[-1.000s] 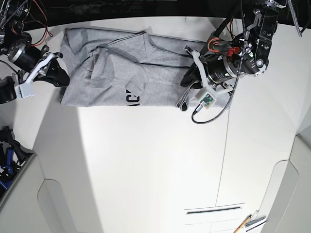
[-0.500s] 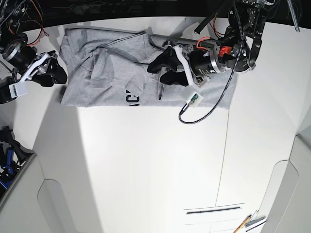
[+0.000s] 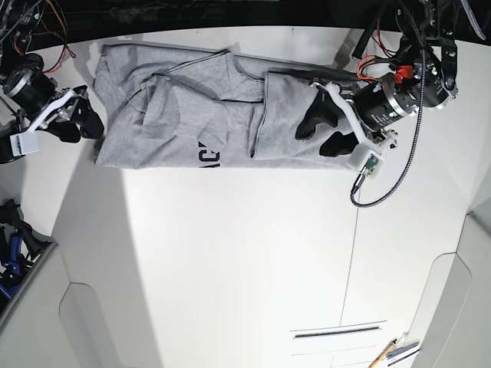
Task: Fold the T-shirt properly
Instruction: 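Lay the left gripper's end onto the strip's middle and regrasp both grippers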
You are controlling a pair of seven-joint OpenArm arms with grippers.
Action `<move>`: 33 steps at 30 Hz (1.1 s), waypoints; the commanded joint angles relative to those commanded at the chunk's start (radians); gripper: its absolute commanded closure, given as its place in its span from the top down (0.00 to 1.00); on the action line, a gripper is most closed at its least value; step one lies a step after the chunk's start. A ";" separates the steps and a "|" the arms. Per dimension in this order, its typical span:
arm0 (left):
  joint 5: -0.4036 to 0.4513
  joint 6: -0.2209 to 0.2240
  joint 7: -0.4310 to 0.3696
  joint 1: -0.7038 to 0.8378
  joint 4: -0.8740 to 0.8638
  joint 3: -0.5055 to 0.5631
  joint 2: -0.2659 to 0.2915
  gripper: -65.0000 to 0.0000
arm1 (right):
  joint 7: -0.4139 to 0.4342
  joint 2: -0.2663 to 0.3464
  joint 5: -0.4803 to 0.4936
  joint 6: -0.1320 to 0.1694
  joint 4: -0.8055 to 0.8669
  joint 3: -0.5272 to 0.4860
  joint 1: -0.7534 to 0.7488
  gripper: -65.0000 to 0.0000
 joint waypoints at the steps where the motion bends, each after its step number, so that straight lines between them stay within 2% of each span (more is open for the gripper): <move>1: 0.000 0.003 0.000 0.000 -0.008 0.000 0.000 0.58 | 0.000 0.000 0.001 0.000 -0.025 0.000 0.002 0.67; 6: -0.002 0.003 -0.010 0.000 -0.062 0.000 0.000 0.58 | -0.019 0.000 0.076 0.002 -0.186 -0.002 0.002 0.69; 10: -0.008 0.003 -0.027 0.000 -0.080 0.001 0.000 0.58 | -0.024 0.000 0.145 0.019 -0.295 -0.003 0.005 0.69; 15: -0.009 0.003 -0.027 0.000 -0.080 0.000 0.000 0.58 | -0.071 0.000 0.246 0.027 -0.328 -0.005 0.007 0.69; 17: -0.026 0.003 -0.027 -0.001 -0.080 0.000 0.000 0.58 | -0.084 0.000 0.248 0.027 -0.327 -0.005 0.020 0.69; 21: -0.045 -0.013 -0.024 0.000 -0.079 0.001 0.000 0.58 | -0.084 0.000 0.244 0.027 -0.260 0.006 0.035 0.68; 29: -0.045 -0.013 -0.023 0.000 -0.079 0.001 0.000 0.58 | -0.128 -0.013 0.259 0.026 0.021 0.003 0.032 0.68; 33: -0.046 -0.013 -0.030 -0.001 -0.079 0.001 0.000 0.58 | -0.133 -0.059 0.282 0.028 0.066 -0.083 0.032 0.68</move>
